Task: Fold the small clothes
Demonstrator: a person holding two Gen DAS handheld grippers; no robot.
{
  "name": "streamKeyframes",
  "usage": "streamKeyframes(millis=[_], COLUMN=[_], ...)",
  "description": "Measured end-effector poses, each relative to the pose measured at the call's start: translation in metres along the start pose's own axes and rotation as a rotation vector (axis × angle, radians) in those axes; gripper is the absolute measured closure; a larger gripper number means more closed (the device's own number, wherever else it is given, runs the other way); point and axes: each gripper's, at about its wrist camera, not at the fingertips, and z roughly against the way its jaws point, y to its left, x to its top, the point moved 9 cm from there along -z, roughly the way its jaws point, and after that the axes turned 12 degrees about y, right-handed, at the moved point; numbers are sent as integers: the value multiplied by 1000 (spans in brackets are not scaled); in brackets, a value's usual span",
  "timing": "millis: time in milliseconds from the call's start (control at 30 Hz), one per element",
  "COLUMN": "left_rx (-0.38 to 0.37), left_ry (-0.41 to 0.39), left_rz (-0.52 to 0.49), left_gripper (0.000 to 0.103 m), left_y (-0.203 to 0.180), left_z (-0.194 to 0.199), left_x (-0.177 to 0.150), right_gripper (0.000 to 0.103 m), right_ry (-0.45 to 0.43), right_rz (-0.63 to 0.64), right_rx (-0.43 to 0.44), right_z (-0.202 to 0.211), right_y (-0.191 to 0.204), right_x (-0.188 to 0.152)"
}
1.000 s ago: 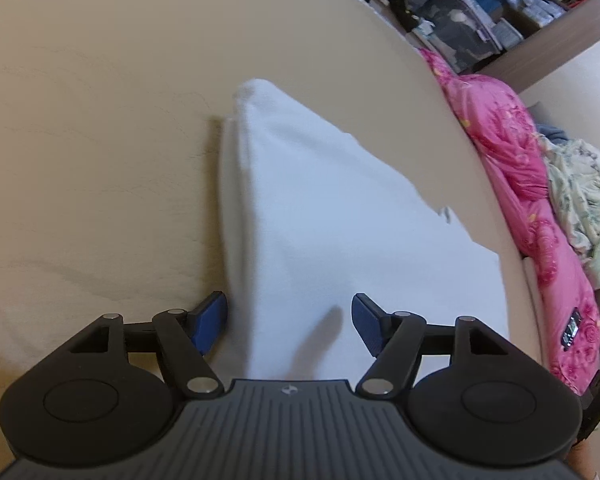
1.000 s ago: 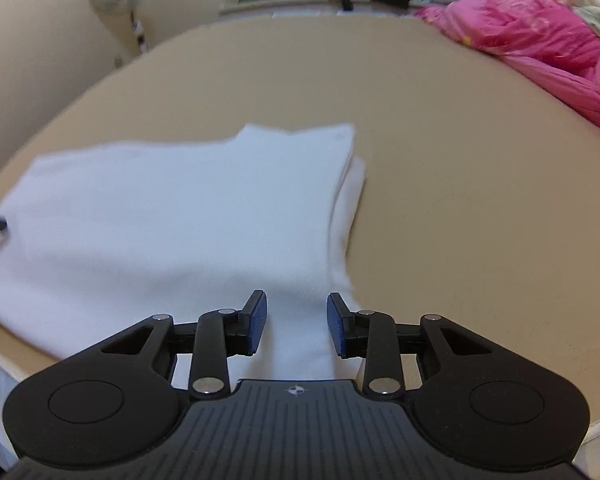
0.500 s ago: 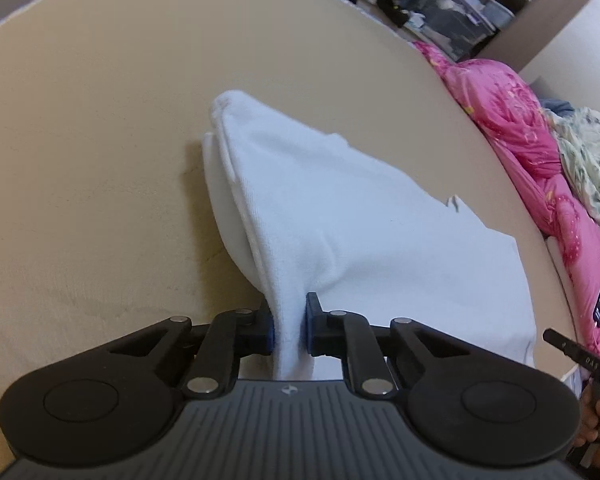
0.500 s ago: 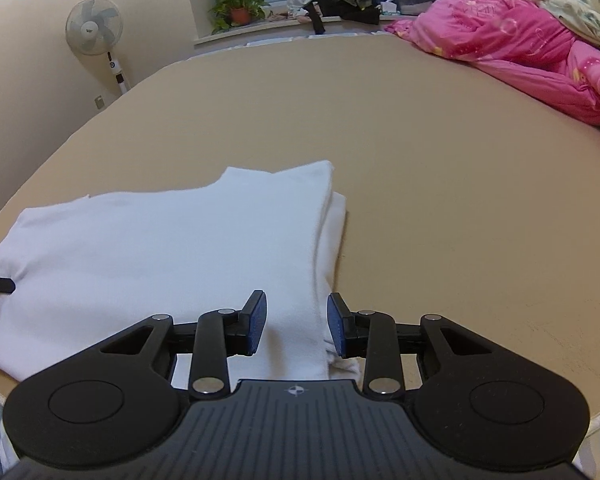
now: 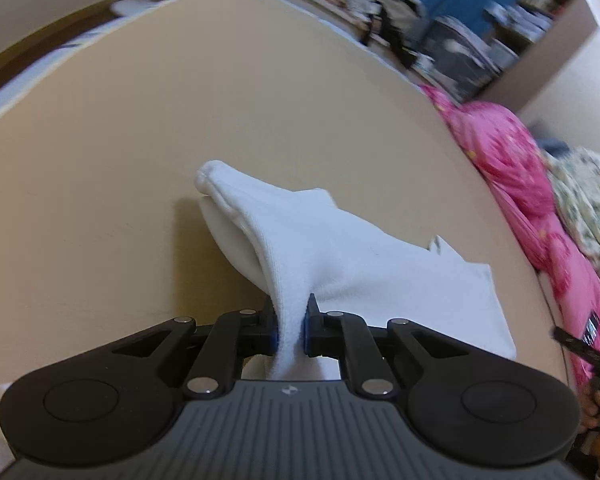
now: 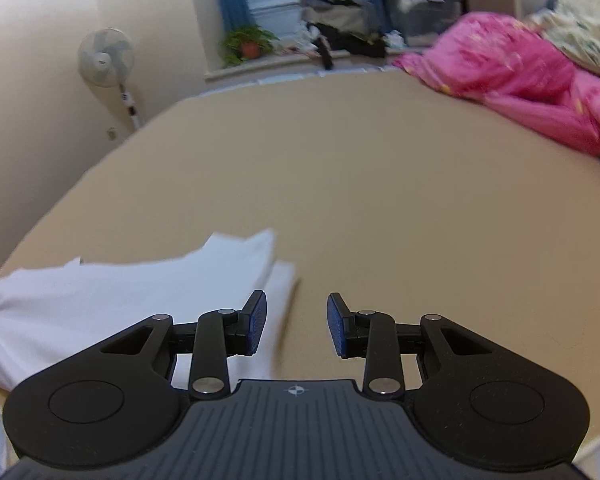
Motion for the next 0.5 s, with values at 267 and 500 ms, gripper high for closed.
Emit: streamKeyframes(millis=[267,500], left_rx=[144,83], left_ry=[35,32], left_rz=[-115,-174], left_gripper=[92,92], left_y=[-2,-110], left_z=[-2,-10], left_x=[-11,-6], right_gripper=[66,66], right_ry=[31,-46], right_rz=[-24,-143], right_rx=[-22,13], right_z=[-14,-11], right_y=[-30,-49], right_x=[6,26])
